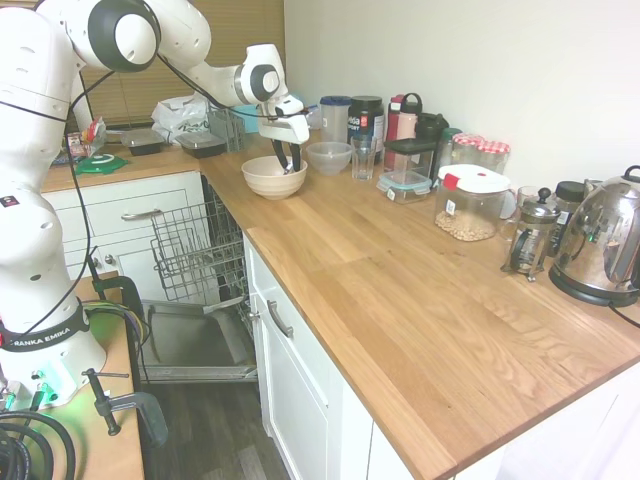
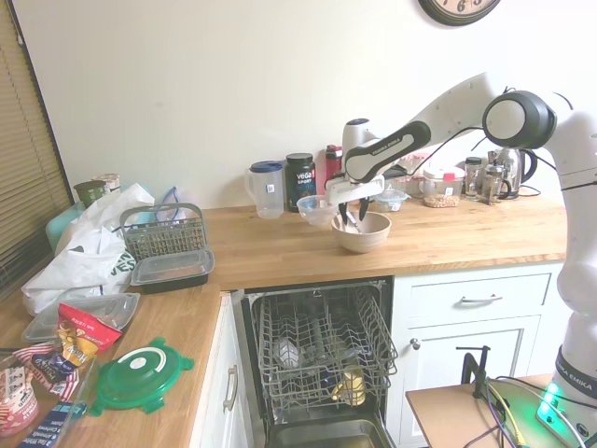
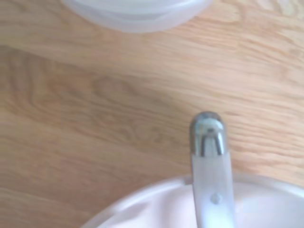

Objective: Put the fork in the dishwasher

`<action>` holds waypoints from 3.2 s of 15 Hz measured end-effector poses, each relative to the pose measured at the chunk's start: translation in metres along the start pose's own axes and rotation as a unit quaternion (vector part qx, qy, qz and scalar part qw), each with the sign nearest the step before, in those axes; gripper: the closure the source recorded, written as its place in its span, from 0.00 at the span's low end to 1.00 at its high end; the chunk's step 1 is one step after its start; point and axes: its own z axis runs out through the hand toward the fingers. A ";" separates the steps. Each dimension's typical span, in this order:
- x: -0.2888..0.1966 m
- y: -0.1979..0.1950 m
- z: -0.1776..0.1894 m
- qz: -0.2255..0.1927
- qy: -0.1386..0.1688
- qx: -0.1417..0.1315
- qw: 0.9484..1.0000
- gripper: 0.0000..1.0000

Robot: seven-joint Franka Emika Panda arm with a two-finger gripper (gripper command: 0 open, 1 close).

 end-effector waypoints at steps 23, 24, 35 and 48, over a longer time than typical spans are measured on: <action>-0.101 0.040 -0.164 -0.064 0.077 0.096 0.990 1.00; -0.132 0.042 -0.179 -0.083 0.087 0.091 0.989 1.00; -0.383 -0.015 0.049 -0.255 0.127 -0.131 0.950 1.00; -0.415 -0.066 0.138 -0.278 0.115 -0.162 0.940 0.00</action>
